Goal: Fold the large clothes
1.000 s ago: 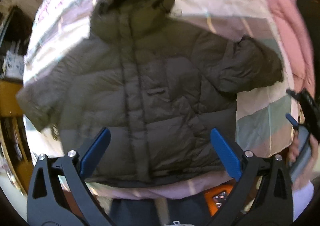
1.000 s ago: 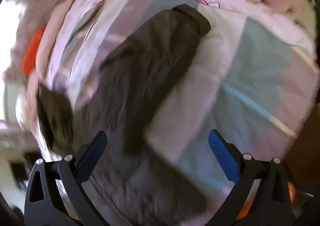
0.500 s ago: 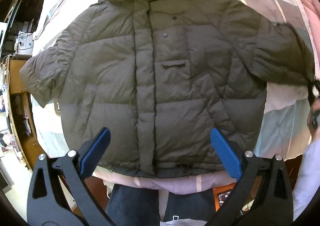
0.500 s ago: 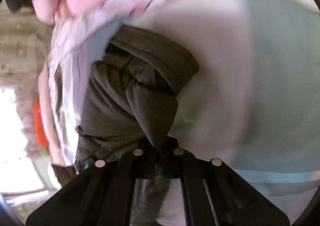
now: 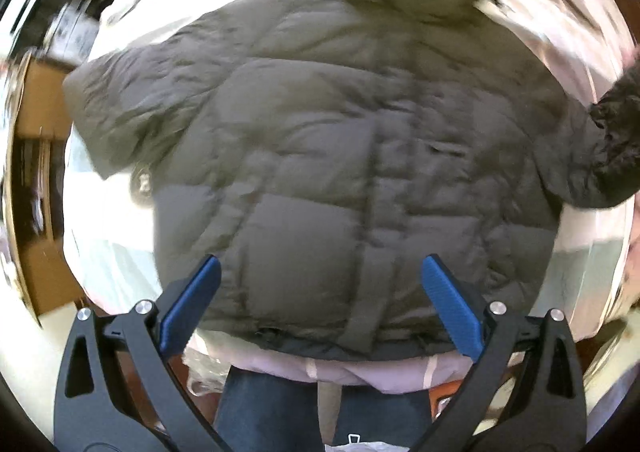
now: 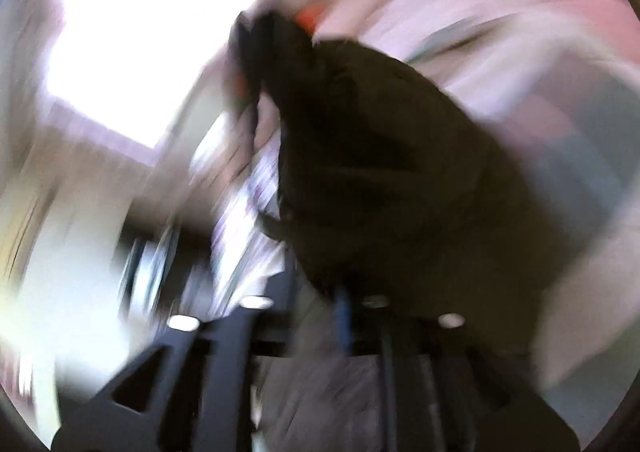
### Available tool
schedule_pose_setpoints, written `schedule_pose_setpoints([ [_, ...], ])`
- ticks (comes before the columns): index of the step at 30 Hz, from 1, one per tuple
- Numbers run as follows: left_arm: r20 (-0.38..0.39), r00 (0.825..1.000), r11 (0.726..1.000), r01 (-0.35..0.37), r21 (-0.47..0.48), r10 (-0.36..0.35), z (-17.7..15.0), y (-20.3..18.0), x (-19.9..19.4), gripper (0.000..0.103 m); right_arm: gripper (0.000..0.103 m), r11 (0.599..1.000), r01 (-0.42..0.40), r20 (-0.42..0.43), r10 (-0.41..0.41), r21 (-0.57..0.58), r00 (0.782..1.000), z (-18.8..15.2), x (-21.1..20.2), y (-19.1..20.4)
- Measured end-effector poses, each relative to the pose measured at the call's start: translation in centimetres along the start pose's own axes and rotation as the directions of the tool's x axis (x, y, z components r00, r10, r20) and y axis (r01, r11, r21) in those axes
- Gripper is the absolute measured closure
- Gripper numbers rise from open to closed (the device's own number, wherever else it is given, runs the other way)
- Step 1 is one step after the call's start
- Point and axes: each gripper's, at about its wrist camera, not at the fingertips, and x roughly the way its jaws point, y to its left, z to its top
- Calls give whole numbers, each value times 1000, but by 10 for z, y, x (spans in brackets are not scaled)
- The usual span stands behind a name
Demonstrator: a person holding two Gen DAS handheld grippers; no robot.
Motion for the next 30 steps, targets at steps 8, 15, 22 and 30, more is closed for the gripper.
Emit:
schedule_pose_setpoints([
  [8,58,998,992,5,-127,3,29,77,13,2,6,985,141,-64,-148,-94,987,-67,47,38],
  [15,64,990,987,130,-99,-124,87,49,76,2,6,845,372,-183,-325,383,928,-100,25,-102],
  [22,40,962,963,269,-8,-269,143,-22,135,13,6,768,410,-225,-343,492,912,-131,11,-156],
  [30,-16,918,917,397,37,-397,132,-48,163,85,6,732,216,-93,-206,646,974,-134,29,-198],
])
